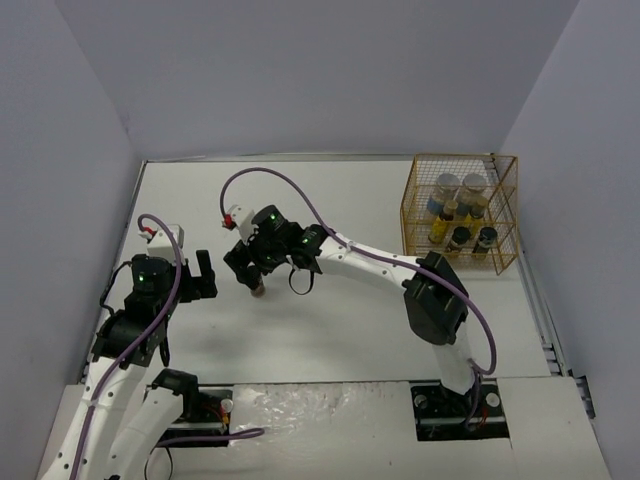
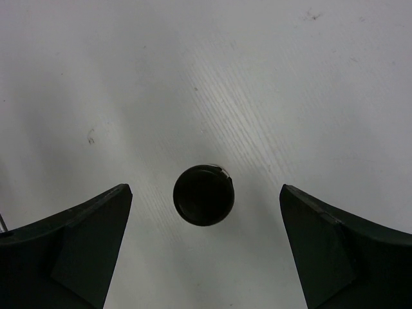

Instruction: Organize the condiment bottles

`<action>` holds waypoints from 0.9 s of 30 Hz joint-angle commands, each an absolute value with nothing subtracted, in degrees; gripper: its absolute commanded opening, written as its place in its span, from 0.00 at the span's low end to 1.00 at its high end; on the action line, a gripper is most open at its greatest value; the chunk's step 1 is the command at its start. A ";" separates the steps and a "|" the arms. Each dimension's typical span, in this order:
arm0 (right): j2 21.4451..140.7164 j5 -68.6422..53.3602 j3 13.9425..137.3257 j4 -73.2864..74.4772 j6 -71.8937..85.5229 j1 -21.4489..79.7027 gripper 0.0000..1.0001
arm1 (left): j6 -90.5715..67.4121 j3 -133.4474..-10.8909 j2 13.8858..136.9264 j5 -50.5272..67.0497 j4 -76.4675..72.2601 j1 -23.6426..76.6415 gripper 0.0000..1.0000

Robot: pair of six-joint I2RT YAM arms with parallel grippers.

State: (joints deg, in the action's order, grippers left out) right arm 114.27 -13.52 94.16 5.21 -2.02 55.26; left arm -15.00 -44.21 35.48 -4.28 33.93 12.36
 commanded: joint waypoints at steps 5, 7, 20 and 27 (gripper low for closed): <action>118.34 -13.66 97.65 1.93 -2.85 56.09 0.87 | -14.15 -45.77 35.75 -4.39 30.22 11.95 0.97; 119.54 -13.80 97.65 1.93 -2.93 56.22 0.78 | -14.15 -45.70 35.68 -4.33 30.09 11.95 0.97; 112.26 -8.65 91.38 1.81 -0.86 54.09 0.15 | -14.15 -45.79 35.77 -4.31 30.06 11.95 0.97; 93.65 -2.64 79.65 2.09 6.91 44.83 0.08 | -14.07 -45.70 35.95 -4.13 30.05 11.95 0.97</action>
